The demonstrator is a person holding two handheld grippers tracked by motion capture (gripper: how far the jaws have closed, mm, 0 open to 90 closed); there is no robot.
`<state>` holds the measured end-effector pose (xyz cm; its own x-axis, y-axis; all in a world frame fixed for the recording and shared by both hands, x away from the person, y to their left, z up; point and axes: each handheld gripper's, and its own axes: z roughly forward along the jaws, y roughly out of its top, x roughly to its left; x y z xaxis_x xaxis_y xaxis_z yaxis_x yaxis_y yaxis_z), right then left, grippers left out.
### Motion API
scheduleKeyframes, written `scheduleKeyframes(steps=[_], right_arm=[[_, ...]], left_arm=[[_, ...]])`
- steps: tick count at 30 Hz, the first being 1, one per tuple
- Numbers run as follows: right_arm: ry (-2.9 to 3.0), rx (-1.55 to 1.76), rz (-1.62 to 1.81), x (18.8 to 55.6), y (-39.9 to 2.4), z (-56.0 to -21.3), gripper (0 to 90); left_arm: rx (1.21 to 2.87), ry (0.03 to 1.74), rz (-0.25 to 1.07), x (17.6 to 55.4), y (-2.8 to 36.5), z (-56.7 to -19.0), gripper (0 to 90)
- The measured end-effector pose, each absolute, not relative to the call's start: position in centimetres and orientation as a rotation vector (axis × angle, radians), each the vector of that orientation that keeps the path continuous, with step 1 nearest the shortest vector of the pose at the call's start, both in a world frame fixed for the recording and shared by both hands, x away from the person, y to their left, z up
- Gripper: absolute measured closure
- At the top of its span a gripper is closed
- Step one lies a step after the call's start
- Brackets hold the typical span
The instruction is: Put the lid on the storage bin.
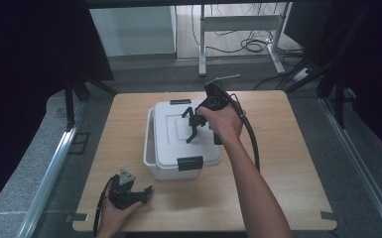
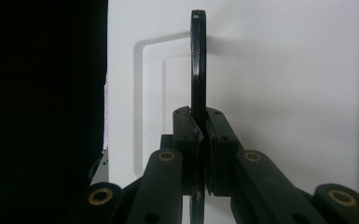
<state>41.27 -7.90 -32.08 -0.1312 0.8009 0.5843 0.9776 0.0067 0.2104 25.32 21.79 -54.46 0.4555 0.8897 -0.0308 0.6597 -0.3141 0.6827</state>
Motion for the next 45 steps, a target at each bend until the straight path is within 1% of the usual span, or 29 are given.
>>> scheduleKeyframes(steps=[19,45], right_arm=[[-1.97,-1.831,-0.825,41.5,-5.6,-32.8,84.7],[-1.933,-1.913,-0.799,42.4,-3.8,-34.3,84.7]], left_arm=[[2.077,1.284,0.471,25.3,21.8,-54.5,12.2],[2.085,1.276,0.468,25.4,21.7,-54.5,12.2]])
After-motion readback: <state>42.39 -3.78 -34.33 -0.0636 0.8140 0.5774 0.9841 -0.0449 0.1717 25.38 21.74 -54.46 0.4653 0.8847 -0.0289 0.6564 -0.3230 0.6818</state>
